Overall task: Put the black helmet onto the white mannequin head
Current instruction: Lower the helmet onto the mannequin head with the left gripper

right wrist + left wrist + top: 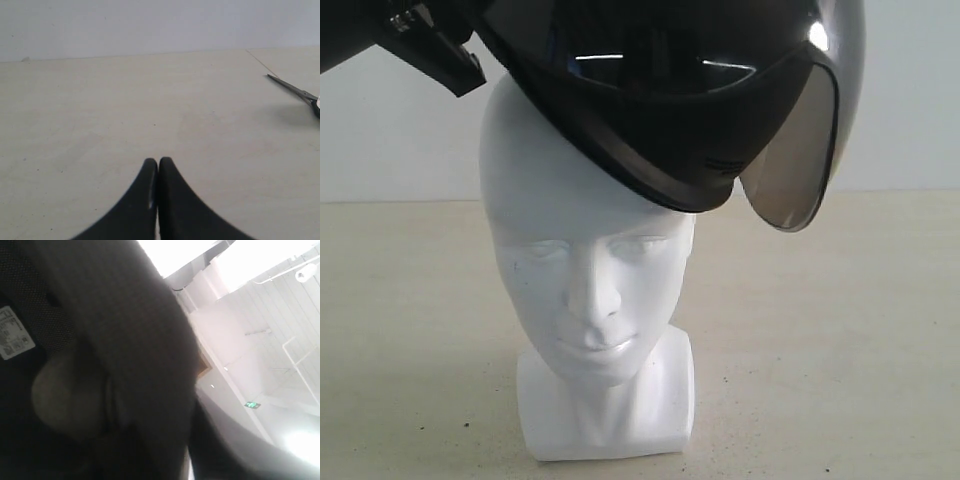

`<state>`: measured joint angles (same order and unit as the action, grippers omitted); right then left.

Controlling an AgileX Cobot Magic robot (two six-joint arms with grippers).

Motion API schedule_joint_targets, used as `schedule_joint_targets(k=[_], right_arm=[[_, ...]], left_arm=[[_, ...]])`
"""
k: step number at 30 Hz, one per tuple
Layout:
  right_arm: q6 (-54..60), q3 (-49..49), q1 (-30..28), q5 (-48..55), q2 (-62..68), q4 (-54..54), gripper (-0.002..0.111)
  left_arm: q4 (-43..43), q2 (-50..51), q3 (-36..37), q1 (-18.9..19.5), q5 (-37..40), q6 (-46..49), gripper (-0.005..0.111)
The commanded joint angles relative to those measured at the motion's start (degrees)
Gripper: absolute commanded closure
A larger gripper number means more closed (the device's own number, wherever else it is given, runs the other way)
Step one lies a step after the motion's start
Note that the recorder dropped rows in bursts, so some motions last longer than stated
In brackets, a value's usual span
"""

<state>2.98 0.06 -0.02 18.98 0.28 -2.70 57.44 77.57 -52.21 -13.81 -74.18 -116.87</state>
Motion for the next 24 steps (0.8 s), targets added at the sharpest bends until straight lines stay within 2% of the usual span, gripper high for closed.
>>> schedule_joint_targets(k=[1,24], right_arm=[[0.33,-0.06,-0.42,-0.53,-0.28,0.07,0.108],[0.33,-0.06,-0.42,-0.43,-0.28,0.18,0.108]], left_arm=[[0.48,-0.07,0.13,2.91,4.22,2.03,0.102],[6.23,1.63,3.07,2.91,4.22,0.69,0.102]])
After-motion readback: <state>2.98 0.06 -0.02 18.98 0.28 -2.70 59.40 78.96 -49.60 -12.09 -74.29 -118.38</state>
